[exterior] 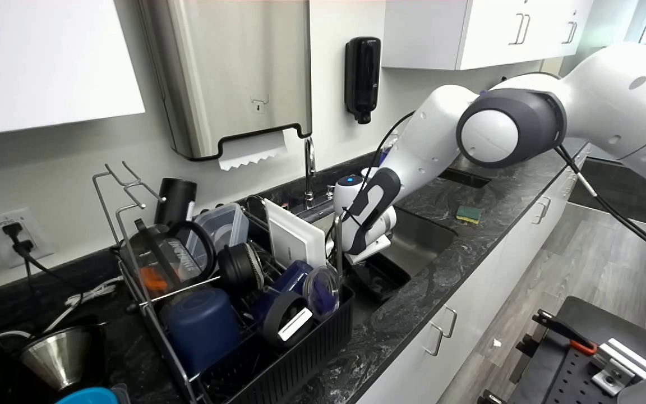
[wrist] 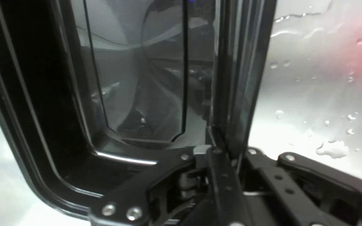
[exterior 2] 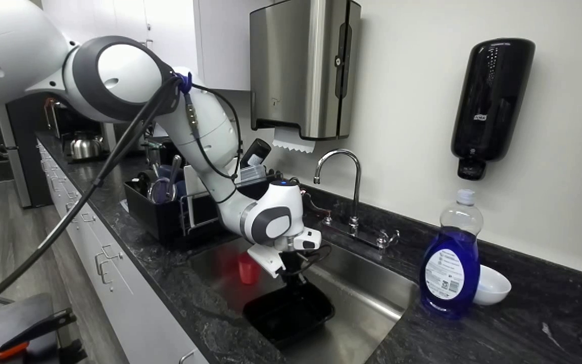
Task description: Put the black box in the sink on the dish rack
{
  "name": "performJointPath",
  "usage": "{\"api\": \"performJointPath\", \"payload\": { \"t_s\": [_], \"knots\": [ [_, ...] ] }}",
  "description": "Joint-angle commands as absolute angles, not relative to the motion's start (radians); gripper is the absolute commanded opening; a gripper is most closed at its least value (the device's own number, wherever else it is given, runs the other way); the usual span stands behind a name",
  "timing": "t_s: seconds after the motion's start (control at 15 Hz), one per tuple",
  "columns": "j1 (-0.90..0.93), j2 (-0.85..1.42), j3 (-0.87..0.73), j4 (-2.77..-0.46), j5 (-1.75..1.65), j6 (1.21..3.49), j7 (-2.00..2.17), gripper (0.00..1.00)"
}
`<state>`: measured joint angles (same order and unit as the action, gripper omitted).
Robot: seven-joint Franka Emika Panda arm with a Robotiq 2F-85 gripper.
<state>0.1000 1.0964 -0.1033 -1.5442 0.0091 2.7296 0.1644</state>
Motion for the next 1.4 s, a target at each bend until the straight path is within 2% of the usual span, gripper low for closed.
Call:
{"api": "performJointPath", "payload": {
  "t_s": [0.0,1.07,1.33],
  "knots": [
    [0.103,1.031,-0.109,-1.601,-0.013,2.727,0.148,0.0],
    [0.017,0.54,-0.025,-2.08,0.001,2.872,-0.016,0.01],
    [-0.079,0.425,0.091,-2.201,0.063,2.926,-0.119,0.01]
  ]
}}
